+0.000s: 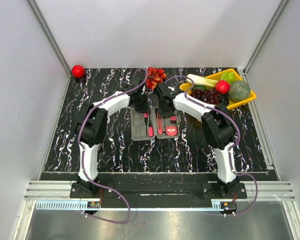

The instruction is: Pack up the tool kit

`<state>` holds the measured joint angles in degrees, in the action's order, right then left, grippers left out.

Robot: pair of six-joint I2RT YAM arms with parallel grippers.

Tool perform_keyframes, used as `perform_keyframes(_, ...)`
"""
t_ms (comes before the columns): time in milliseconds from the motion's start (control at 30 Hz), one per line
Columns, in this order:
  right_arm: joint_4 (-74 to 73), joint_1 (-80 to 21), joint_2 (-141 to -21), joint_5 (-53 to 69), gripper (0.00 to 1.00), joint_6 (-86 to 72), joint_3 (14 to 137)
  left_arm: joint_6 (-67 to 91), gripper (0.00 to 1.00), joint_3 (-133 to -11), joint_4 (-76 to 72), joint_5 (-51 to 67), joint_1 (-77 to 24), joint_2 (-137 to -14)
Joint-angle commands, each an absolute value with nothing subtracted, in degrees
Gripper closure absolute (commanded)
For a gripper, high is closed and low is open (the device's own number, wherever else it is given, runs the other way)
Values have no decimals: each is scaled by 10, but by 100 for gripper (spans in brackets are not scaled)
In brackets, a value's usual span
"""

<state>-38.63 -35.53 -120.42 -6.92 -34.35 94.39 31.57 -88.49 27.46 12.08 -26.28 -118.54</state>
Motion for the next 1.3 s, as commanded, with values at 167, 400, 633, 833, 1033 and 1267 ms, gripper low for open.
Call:
perform_keyframes(167, -374, -352, -1174, -68, 73, -349, 963, 323, 65, -911, 290, 108, -265, -1198)
perform_keyframes(400, -353, -352, -1143, -28, 73, -339, 948, 325, 62, -913, 292, 86, -265, -1185)
perform_keyframes(633, -294, -371, -1114, 29, 73, -298, 904, 327, 83, -936, 294, 81, -263, -1197)
perform_keyframes(833, -289, -394, -1136, 51, 74, -286, 908, 324, 88, -955, 304, 80, -263, -1221)
perform_keyframes(1033, -295, -406, -1162, 49, 75, -287, 921, 326, 91, -958, 314, 73, -262, -1232)
perform_keyframes(1267, -307, -410, -1193, 47, 76, -288, 919, 321, 91, -950, 316, 65, -263, -1227)
